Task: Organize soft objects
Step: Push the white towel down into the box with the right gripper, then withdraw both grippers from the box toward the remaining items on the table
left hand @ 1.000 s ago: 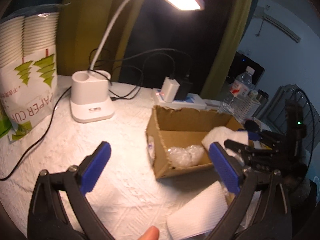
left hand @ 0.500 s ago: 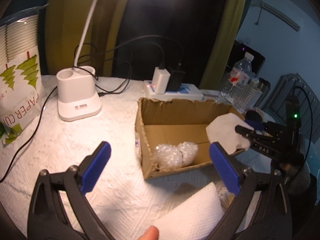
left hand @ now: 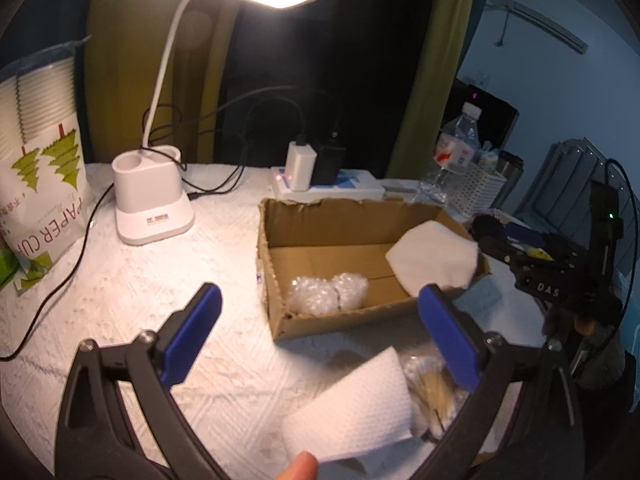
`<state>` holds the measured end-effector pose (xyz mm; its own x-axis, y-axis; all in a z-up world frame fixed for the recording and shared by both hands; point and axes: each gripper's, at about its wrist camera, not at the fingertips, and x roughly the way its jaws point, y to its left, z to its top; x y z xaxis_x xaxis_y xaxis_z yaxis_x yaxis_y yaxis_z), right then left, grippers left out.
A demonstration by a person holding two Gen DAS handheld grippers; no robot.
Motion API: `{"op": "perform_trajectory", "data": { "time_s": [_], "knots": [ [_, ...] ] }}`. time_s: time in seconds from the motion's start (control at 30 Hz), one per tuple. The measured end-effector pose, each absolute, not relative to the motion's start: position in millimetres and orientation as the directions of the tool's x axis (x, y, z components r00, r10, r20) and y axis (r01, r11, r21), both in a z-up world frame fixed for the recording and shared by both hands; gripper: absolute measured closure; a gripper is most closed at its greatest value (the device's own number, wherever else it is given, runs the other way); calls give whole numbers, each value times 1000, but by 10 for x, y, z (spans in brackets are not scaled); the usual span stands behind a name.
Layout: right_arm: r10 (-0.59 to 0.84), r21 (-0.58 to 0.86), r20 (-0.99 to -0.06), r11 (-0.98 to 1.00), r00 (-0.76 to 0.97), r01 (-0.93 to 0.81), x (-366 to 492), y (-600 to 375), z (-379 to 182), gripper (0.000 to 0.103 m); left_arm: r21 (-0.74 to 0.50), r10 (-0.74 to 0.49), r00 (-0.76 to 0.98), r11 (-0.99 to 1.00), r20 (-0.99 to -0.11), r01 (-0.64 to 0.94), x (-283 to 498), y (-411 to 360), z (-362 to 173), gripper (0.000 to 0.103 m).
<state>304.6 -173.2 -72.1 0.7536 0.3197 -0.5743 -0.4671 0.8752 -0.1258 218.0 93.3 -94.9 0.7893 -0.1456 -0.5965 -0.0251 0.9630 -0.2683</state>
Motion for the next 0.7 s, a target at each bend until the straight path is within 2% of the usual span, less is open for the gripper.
{"op": "perform_trajectory", "data": {
  "time_s": [0.37,0.7],
  "knots": [
    [346,-103,-551,875,759,-473,2321,-1888,-515,28,-263,-166,813,965,-558,16,1759,775,-755,3],
    [372,-60,-554,874,744,-481,1811,-1963,-555,28,-246,-171,817,969,-551,36,1432,641,-716,3]
  ]
}}
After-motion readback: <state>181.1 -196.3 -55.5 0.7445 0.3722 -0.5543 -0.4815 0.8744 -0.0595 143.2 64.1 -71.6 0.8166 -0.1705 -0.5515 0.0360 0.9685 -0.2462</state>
